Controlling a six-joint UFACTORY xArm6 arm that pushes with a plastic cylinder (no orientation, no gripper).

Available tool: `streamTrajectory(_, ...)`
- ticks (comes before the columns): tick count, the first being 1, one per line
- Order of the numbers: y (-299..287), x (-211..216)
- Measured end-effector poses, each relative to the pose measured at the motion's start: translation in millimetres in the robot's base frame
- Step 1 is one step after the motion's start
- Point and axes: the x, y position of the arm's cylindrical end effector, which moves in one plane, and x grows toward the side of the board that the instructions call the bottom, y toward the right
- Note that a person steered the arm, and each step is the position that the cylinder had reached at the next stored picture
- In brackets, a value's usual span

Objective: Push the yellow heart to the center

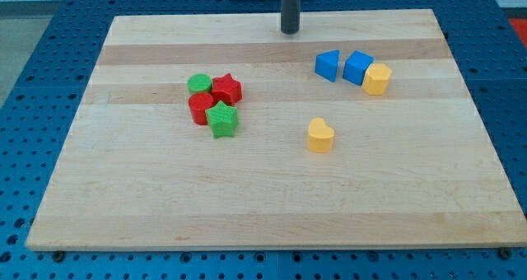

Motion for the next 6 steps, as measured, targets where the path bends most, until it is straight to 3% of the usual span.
streamTrajectory(3,-17.4,259.4)
streamTrajectory(4,-17.4,321.3)
streamTrajectory(5,-16.4,325.9)
streamTrajectory(6,32.6,306.1)
